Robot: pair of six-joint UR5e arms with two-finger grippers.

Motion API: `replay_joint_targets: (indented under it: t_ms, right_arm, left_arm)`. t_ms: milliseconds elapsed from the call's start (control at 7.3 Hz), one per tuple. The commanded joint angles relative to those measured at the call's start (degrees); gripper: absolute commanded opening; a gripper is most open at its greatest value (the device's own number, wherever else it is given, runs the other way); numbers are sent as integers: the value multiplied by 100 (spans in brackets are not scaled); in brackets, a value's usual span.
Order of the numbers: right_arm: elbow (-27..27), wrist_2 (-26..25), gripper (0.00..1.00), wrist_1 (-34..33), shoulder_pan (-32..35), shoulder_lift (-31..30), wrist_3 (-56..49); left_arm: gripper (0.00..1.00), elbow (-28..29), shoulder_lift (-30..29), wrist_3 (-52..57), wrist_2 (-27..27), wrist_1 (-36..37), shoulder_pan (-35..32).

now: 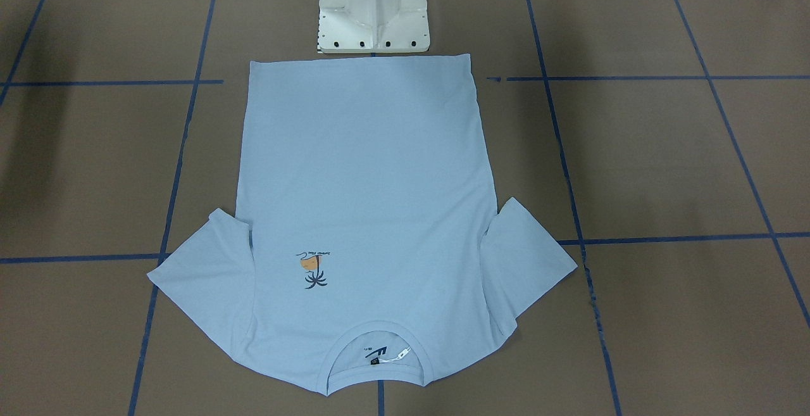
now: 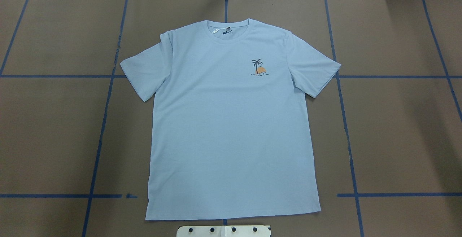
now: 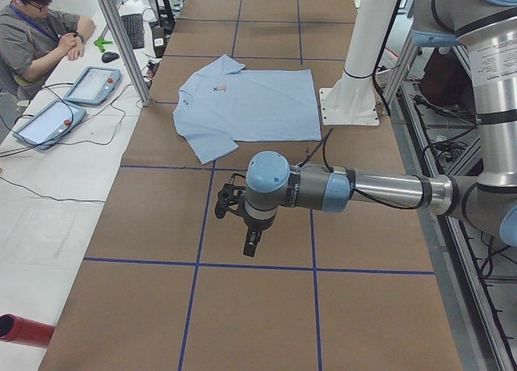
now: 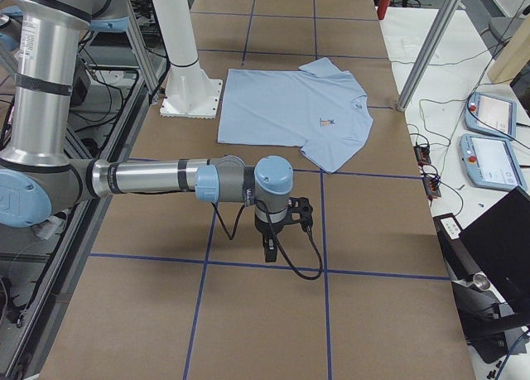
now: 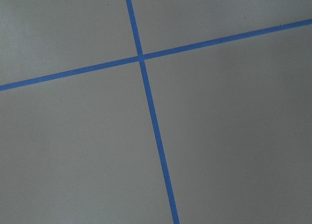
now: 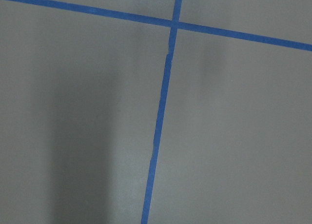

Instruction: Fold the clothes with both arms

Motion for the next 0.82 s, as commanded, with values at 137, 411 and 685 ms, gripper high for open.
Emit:
replay_joint_targets:
  t_ms: [137,411,685]
  right_arm:
    - [46,8,100,9,-4,132,7]
    - [99,8,100,0,-4,569,16]
    - [-6,-70,100,218,-196,1289,16]
  left_arm:
    - [100,-123,-127,18,0,-9,0]
    - [100,-132,-250,-17,70,-210,9]
    - [100,-27,-827,-52,70,-648,35]
